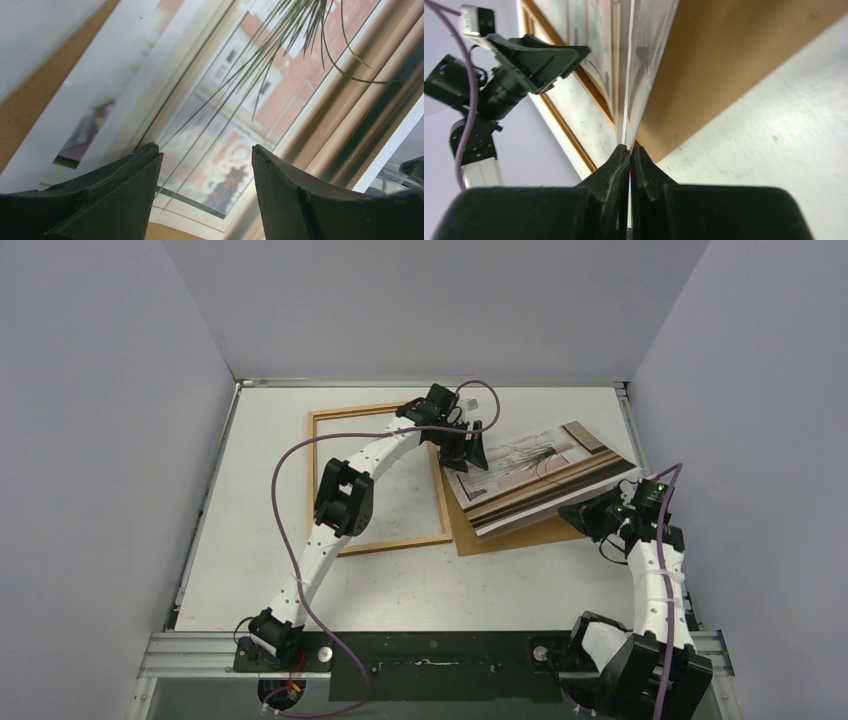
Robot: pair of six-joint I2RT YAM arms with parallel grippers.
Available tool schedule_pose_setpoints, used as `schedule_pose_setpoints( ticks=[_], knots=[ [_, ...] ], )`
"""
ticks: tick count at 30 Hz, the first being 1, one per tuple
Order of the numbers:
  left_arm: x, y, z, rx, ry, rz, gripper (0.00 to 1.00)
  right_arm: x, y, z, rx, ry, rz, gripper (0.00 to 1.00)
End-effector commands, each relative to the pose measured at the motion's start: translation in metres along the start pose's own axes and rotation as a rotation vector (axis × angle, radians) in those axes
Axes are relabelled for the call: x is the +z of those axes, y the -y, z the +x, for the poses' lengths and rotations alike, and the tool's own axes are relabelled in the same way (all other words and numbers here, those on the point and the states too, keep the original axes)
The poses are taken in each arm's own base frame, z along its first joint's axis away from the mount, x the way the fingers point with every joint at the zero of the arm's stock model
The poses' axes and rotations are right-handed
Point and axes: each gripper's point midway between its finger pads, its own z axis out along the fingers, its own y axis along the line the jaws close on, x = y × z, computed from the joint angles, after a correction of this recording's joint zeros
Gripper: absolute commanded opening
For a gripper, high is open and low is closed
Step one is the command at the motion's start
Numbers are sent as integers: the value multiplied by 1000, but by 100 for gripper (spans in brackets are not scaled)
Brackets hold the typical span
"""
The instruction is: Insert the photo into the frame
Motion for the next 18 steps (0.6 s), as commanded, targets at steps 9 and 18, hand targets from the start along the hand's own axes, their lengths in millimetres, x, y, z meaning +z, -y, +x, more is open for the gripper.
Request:
schedule_pose_setpoints(
  ticks=[9, 18],
  knots=[
    [-3, -54, 21, -29, -61, -173, 68, -84, 1, -4, -69, 93, 336, 0],
    [-9, -49, 29, 3, -89, -202, 69, -141, -35, -26, -117, 346, 318, 0]
  ],
)
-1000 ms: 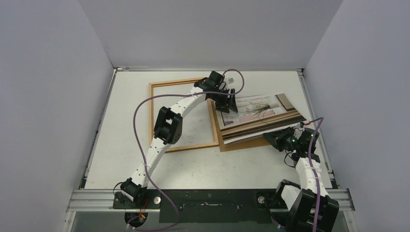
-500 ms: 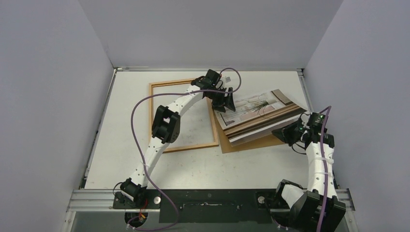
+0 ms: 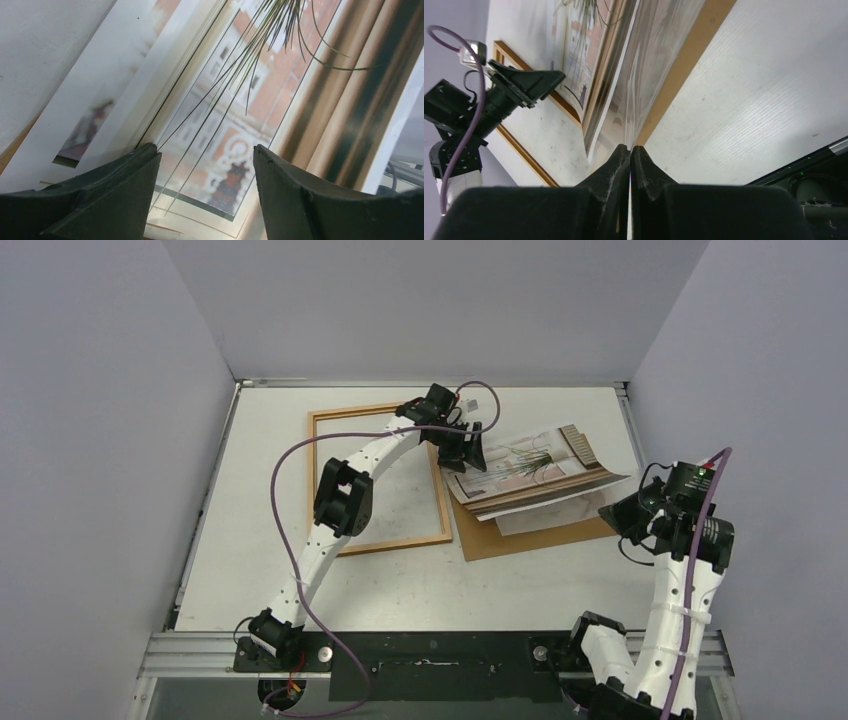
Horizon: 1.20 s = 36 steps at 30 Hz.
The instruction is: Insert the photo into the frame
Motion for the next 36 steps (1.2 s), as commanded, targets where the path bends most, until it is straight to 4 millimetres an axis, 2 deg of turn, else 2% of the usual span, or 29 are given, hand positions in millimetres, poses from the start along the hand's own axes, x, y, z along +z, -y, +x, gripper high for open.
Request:
schedule_pose_setpoints(
  ticks=[1, 5, 9, 14, 23, 26, 29, 32, 36],
  knots=[
    [-4, -44, 28, -14, -85, -185, 69, -35, -1, -20, -11, 149, 26, 0],
    [-8, -43, 32, -12, -102, -197, 69, -53, -4, -20, -28, 159, 32, 0],
    [-17, -29, 24, 15, -75, -181, 69, -74, -16, -26, -24, 195, 1, 0],
    [-30, -4, 10, 55, -26, -143, 70, -98, -38, -37, -15, 249, -68, 0],
    [-35, 14, 5, 83, 14, -150, 70, -139, -78, -48, -10, 291, -209, 0],
    [-52, 31, -8, 106, 59, -129, 70, -143, -88, -52, -6, 287, -234, 0],
    [-81, 55, -23, 137, 121, -92, 70, -139, -94, -55, 8, 277, -251, 0],
    [-110, 79, -34, 173, 173, -50, 71, -131, -99, -58, 14, 258, -261, 0],
    [-147, 98, -39, 269, 229, -31, 73, -114, -102, -65, 12, 215, -234, 0]
  ],
)
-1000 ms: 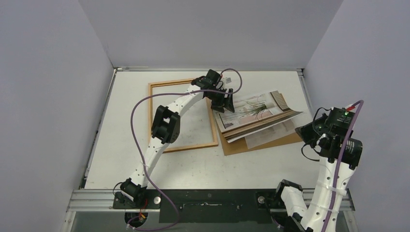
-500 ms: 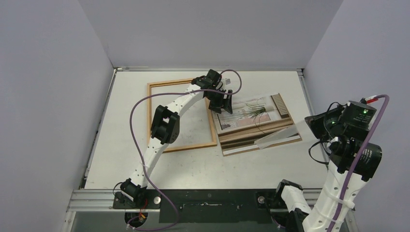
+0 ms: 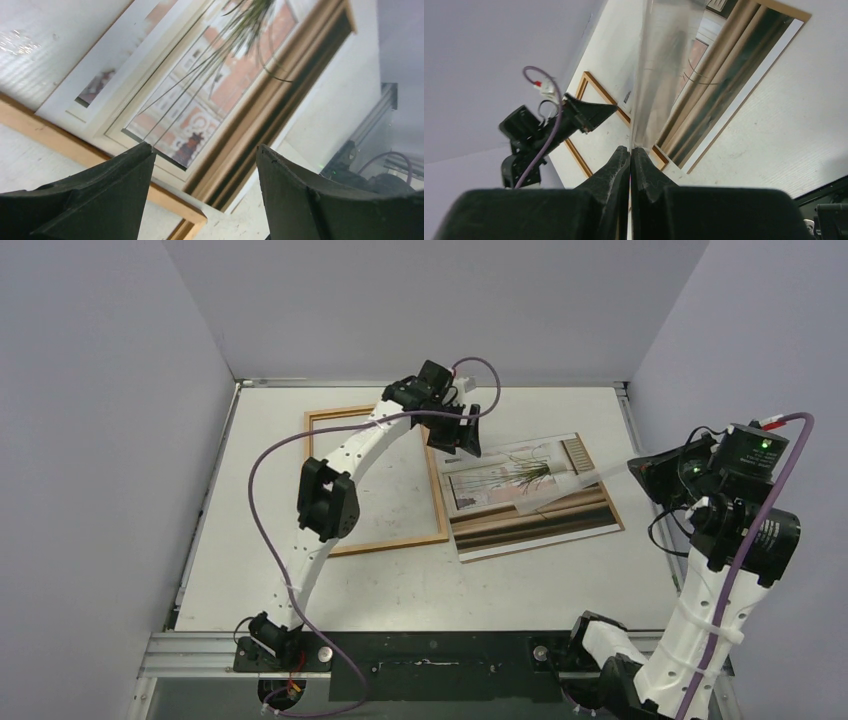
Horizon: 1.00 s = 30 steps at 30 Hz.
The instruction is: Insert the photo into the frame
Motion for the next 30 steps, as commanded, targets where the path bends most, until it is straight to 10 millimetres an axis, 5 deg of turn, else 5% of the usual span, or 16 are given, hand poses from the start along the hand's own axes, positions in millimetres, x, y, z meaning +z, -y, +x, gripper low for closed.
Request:
schedule_pose_setpoints(
  ticks=[1, 5, 10, 18, 23, 30],
  knots=[
    [-102, 55, -46, 189, 212, 80, 73, 20, -15, -13, 8, -16, -34, 0],
    [-131, 63, -47, 308, 272, 83, 74, 36, -15, -15, 29, -62, 4, 0],
    [-168, 96, -45, 447, 396, 193, 74, 52, -6, -15, 58, -122, 99, 0],
    [-233, 188, -17, 731, 742, 421, 88, 73, 3, -6, 83, -177, 193, 0],
    [-216, 229, 10, 905, 753, 341, 92, 81, -3, 0, 74, -171, 198, 0],
    [-202, 249, 36, 999, 727, 370, 93, 88, -5, 10, 62, -186, 207, 0]
  ],
)
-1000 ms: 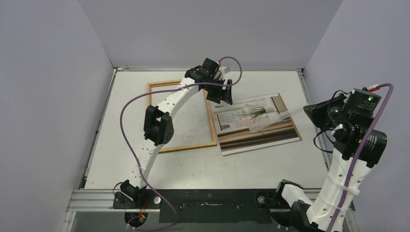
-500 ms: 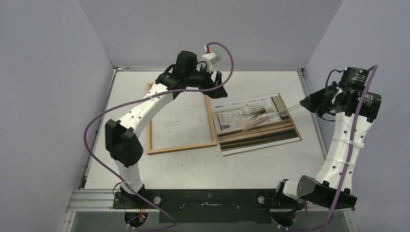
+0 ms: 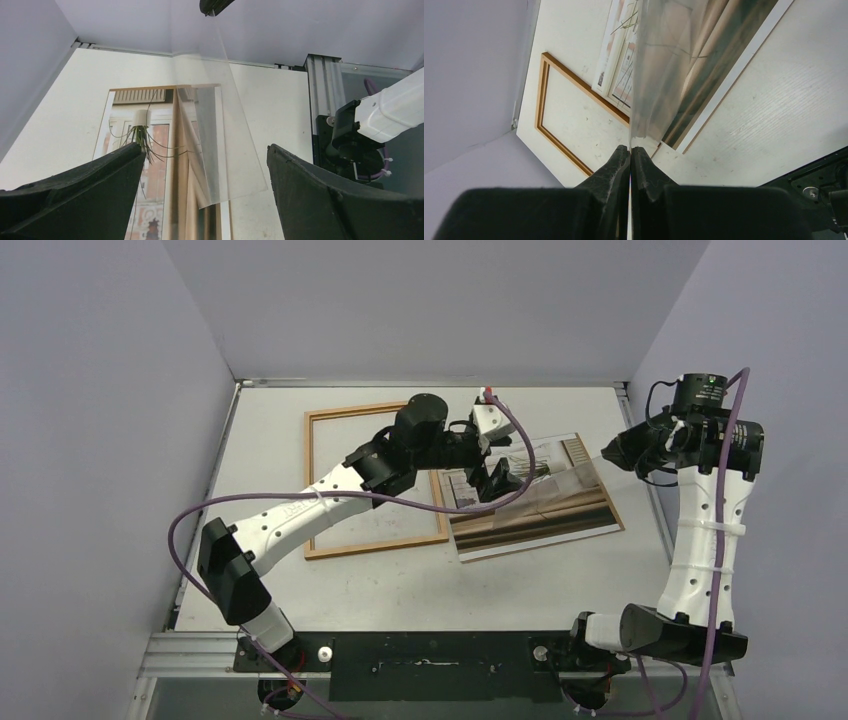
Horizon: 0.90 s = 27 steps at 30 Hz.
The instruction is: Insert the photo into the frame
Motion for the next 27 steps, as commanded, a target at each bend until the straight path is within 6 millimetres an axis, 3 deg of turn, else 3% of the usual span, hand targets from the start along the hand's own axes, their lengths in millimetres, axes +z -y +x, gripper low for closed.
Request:
schedule_pose_setpoints(
  ticks=[1, 5, 10, 16, 19, 27],
  knots=[
    [-11, 2, -33, 110, 107, -8, 93, 2, -7, -4, 12, 35, -14, 0],
    [-6, 14, -36, 79, 144, 25, 91, 3, -8, -3, 4, 28, -13, 0],
    [7, 31, -16, 49, 94, 34, 84, 4, -9, -2, 6, 22, -16, 0],
    [3, 50, -14, 46, 151, 89, 85, 7, -8, -1, 14, 13, -9, 0],
    [11, 46, -1, 22, 118, 69, 81, 6, -11, -1, 21, 11, -20, 0],
    [26, 26, 10, 19, 117, -23, 55, 6, -12, 3, 35, -10, -27, 0]
  ],
)
